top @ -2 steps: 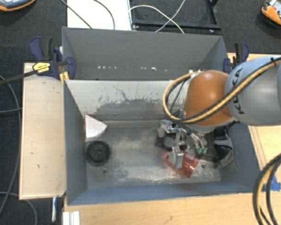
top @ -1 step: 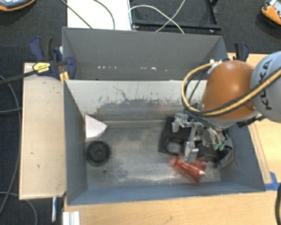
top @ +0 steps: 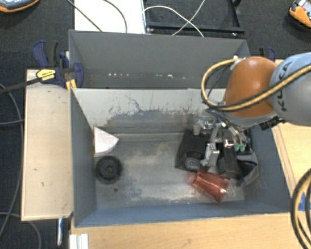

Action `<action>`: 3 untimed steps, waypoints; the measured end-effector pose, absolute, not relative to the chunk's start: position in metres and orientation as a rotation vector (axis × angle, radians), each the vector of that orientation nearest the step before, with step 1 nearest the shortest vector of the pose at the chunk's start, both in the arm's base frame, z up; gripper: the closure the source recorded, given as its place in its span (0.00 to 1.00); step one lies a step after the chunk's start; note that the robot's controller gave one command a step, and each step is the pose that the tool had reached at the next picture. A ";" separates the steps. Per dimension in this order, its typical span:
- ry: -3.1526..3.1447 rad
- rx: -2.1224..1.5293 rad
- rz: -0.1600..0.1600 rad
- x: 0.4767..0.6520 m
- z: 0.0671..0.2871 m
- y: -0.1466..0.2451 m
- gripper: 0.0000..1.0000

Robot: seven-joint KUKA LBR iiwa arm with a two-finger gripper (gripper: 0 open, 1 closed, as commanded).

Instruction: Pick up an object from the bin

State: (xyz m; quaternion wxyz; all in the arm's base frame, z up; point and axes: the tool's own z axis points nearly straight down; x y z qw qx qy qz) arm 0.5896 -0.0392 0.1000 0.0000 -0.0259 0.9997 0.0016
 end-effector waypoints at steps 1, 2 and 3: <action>2.943 -1.074 -0.001 0.588 0.075 -0.038 0.00; 3.106 -0.452 0.001 0.592 0.073 -0.003 1.00; 3.105 -0.452 0.002 0.592 0.073 -0.003 1.00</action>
Offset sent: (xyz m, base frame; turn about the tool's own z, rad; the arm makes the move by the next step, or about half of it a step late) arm 0.0004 0.0370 -0.0300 -0.2382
